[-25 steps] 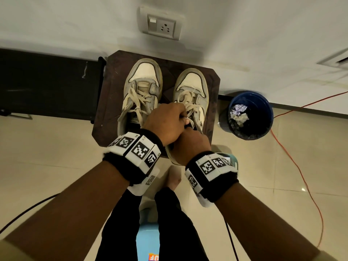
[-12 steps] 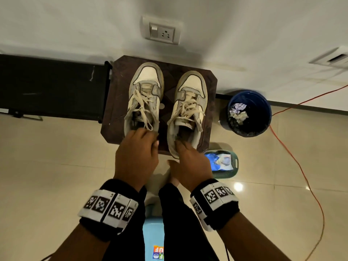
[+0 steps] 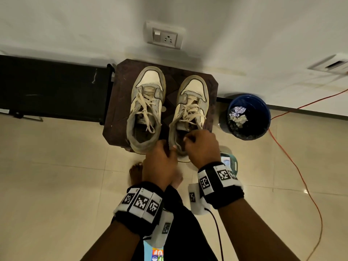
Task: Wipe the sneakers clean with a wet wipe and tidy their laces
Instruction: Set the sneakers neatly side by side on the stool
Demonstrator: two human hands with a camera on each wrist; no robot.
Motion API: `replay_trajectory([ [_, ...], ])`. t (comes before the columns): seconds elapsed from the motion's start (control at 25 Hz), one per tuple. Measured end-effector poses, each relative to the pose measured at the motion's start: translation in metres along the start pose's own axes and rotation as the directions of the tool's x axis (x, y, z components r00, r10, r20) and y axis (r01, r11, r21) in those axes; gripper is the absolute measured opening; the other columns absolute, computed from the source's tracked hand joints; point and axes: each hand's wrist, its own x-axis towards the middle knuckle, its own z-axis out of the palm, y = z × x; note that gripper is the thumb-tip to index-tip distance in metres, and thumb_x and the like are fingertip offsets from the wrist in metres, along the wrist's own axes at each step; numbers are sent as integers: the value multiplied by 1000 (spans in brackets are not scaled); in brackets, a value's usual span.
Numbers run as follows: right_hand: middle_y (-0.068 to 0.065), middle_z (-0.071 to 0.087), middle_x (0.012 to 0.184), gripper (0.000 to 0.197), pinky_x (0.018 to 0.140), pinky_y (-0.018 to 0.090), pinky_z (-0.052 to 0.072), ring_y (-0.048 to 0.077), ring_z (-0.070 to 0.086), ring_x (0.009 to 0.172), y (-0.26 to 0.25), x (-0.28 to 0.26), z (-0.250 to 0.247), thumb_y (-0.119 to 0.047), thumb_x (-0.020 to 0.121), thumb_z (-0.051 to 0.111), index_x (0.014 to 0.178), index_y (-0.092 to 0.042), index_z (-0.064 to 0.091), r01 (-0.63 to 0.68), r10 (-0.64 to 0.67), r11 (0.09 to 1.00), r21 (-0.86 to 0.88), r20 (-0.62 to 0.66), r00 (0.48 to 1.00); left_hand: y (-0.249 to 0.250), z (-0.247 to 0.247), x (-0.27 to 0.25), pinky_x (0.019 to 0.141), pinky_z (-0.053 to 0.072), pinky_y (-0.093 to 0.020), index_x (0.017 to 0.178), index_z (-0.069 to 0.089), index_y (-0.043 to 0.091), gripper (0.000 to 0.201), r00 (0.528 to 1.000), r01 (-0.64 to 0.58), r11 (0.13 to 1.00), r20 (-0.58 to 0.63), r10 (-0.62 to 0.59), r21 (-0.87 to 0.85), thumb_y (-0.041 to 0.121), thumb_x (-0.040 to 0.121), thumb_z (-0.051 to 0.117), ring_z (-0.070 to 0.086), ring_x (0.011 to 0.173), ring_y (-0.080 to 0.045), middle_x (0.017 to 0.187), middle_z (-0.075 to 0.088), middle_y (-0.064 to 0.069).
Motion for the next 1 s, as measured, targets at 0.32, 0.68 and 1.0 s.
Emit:
replay_trajectory([
  [0.32, 6, 56, 78, 21, 70, 35, 51, 32, 62, 81, -8, 36, 4, -32, 77, 62, 75, -13, 54, 193, -47, 920, -341, 393, 918, -2, 14, 10, 79, 55, -41, 125, 51, 25, 32, 994, 14, 993, 107, -2, -120, 23, 94, 43, 67, 80, -19, 92, 69, -4],
  [0.68, 9, 65, 94, 20, 64, 34, 37, 35, 63, 85, -26, 3, -1, -32, 91, 47, 91, -13, 52, 211, -148, 836, -507, 163, 976, -8, 1, 26, 73, 52, -36, 117, 57, 22, 26, 990, -62, 998, 127, 61, 9, 25, 97, 41, 65, 80, -25, 85, 68, -6],
  [1.0, 11, 64, 99, 38, 62, 35, 47, 34, 60, 87, -30, 12, -1, -34, 88, 38, 104, -13, 66, 279, -372, 845, -456, -125, 920, -1, 4, 33, 58, 43, -29, 117, 52, 7, 33, 957, -267, 906, 204, 208, 329, 28, 92, 48, 64, 72, -24, 84, 69, -7],
])
